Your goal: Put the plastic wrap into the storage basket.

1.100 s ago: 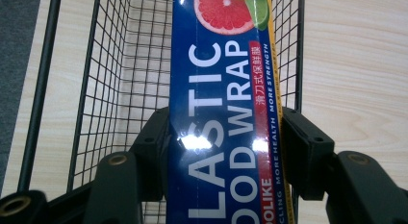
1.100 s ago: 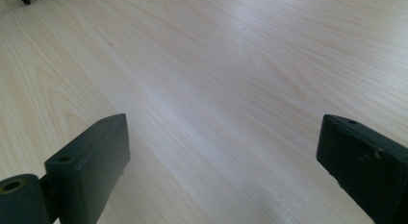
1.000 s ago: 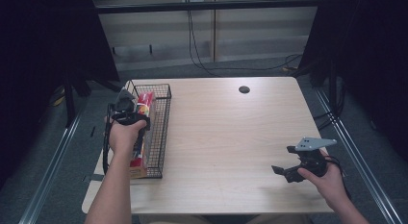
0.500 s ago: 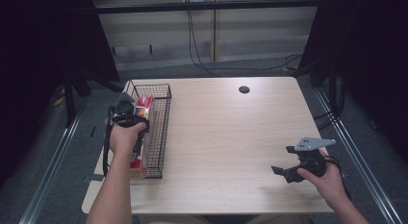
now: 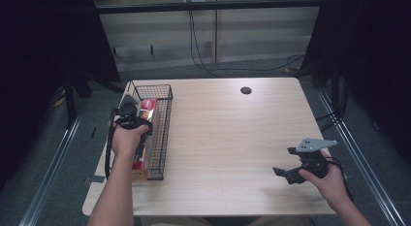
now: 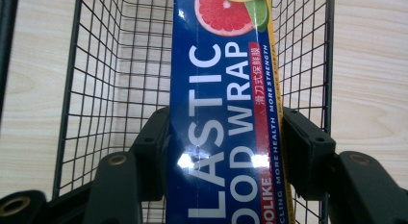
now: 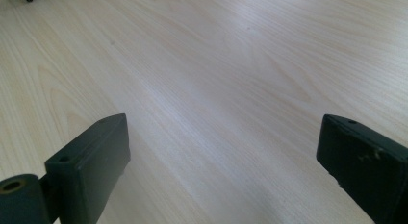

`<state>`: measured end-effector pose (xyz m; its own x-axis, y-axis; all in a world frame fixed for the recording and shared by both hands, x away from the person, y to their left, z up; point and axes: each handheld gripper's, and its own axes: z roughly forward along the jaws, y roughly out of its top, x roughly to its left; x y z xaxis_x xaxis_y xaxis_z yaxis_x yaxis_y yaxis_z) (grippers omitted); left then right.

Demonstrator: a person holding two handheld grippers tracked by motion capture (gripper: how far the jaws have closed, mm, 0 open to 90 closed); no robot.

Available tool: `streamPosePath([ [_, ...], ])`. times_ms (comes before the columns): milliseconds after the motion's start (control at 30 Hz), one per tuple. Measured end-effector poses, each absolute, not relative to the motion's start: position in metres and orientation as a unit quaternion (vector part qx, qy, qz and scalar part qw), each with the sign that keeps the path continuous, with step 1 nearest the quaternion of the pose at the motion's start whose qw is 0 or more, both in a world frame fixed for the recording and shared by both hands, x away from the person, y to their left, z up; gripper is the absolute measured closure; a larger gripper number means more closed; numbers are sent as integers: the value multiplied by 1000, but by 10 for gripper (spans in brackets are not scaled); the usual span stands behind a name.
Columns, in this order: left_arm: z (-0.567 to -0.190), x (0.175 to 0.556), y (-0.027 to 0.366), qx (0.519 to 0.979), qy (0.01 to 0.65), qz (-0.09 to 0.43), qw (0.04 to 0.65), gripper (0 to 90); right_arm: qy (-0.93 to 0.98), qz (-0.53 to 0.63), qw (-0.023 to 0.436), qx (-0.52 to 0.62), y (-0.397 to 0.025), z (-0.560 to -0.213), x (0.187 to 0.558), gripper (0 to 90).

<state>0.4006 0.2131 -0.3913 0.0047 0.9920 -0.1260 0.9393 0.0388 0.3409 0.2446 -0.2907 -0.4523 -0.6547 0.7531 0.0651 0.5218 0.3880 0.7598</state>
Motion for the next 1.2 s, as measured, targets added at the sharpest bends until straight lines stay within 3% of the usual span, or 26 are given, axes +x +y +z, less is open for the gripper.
streamPosePath([
  [1200, -395, 396, 215, 702, 691, 71, 157, 413, 824, 394, 141, 382, -283, -451, 247, 40],
])
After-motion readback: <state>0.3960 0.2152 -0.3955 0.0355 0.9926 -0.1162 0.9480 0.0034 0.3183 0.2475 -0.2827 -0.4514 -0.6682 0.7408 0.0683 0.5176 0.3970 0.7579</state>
